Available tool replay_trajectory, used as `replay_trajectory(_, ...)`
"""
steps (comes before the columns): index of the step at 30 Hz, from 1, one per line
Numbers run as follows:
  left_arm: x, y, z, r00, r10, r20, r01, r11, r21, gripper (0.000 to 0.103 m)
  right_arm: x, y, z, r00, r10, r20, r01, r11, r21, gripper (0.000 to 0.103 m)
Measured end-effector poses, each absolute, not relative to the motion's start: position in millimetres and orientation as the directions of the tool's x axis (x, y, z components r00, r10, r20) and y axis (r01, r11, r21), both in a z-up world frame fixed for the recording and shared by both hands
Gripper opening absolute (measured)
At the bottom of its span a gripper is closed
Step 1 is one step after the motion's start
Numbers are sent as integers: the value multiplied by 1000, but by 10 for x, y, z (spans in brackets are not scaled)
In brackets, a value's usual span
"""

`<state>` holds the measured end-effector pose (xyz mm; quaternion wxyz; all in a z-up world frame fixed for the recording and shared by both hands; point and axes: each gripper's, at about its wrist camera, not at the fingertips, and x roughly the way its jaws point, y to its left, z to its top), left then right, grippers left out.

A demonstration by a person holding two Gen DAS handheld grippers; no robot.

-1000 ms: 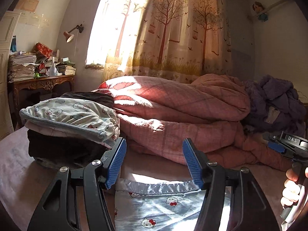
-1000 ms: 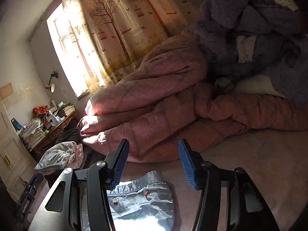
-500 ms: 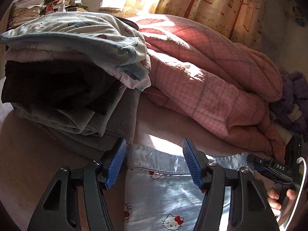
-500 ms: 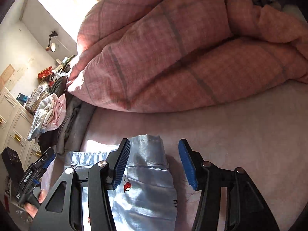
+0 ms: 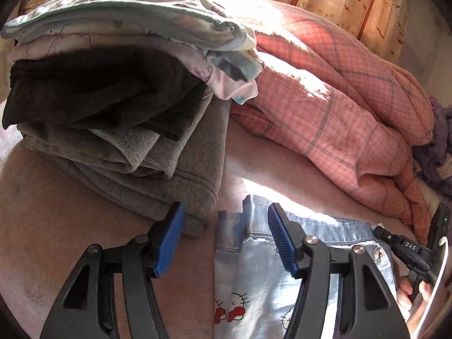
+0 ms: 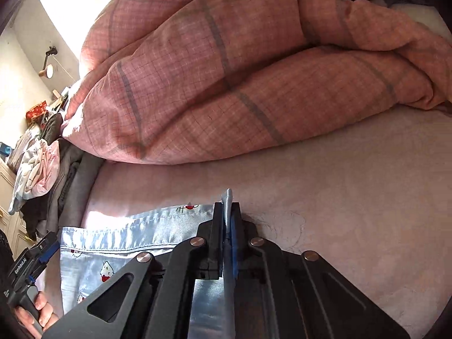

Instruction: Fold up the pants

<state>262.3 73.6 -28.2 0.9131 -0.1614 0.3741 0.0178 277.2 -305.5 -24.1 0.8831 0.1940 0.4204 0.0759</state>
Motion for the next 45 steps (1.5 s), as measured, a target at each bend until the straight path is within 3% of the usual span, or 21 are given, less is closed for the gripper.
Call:
replay_trajectory(2, 2639, 744, -322, 699, -117, -705, -142, 944, -298, 59, 2788, -3048, -248, 621, 331, -711, 9, 903, 428, 6)
replay_trajectory(4, 2654, 759, -356, 683, -136, -718, -140, 940, -311, 59, 2777, -3060, -229, 615, 358, -703, -10, 895, 447, 23)
replay_trajectory(5, 2665, 754, -362, 678, -138, -722, -136, 941, -308, 59, 2758, -3073, -205, 624, 360, -693, -13, 892, 452, 41)
replay_trajectory(6, 2667, 749, -364, 674, -141, -725, -131, 943, -305, 59, 2720, -3122, -177, 640, 346, -686, -5, 894, 447, 53)
replay_trajectory(8, 2673, 740, -376, 668, -169, -725, -111, 940, -322, 57, 2678, -3179, -126, 659, 340, -671, -2, 893, 450, 53)
replay_trajectory(11, 2676, 735, -385, 648, -278, -709, -49, 914, -403, 40, 2686, -3277, -142, 632, 391, -669, -7, 866, 500, 53)
replay_trajectory(13, 2697, 718, -431, 616, -336, -712, -24, 896, -444, 40, 2706, -3286, -196, 588, 449, -672, -32, 844, 536, 53)
replay_trajectory(17, 2707, 717, -490, 600, -216, -770, -113, 930, -349, 40, 2734, -3206, -250, 546, 487, -682, -55, 833, 550, 53)
replay_trajectory(20, 2670, 778, -468, 608, -249, -754, -115, 912, -393, 43, 2730, -3183, -233, 553, 475, -684, -52, 839, 541, 53)
replay_trajectory(26, 2783, 685, -585, 569, -232, -789, -118, 926, -358, 46, 2699, -3193, -222, 536, 475, -698, -67, 848, 526, 53)
replay_trajectory(28, 2805, 659, -582, 581, -209, -787, -116, 935, -334, 39, 2746, -3179, -265, 525, 499, -690, -76, 835, 545, 53)
replay_trajectory(30, 2830, 626, -590, 584, -181, -791, -101, 951, -292, 8, 2772, -3167, -295, 522, 522, -675, -96, 822, 562, 53)
replay_trajectory(31, 2850, 595, -598, 581, -192, -791, -79, 954, -289, 5, 2785, -3171, -310, 524, 545, -654, -112, 806, 582, 53)
replay_trajectory(35, 2918, 411, -585, 604, -137, -785, -37, 979, -200, 4, 2862, -3267, -426, 523, 621, -583, -105, 726, 679, 34)
replay_trajectory(36, 2931, 391, -586, 603, -131, -787, -39, 980, -193, 4, 2857, -3273, -427, 522, 631, -574, -111, 718, 688, 16)
replay_trajectory(37, 2947, 389, -577, 603, -133, -787, -41, 980, -196, 4, 2858, -3256, -432, 515, 636, -574, -114, 715, 690, 5)
replay_trajectory(40, 2983, 325, -477, 604, -121, -788, -37, 983, -180, 4, 2801, -3218, -342, 559, 576, -596, -114, 766, 633, 3)
replay_trajectory(45, 3014, 32, -73, 653, -99, -751, 51, 995, -86, 4, 2623, -3305, 29, 684, 491, -540, -135, 812, 567, 3)
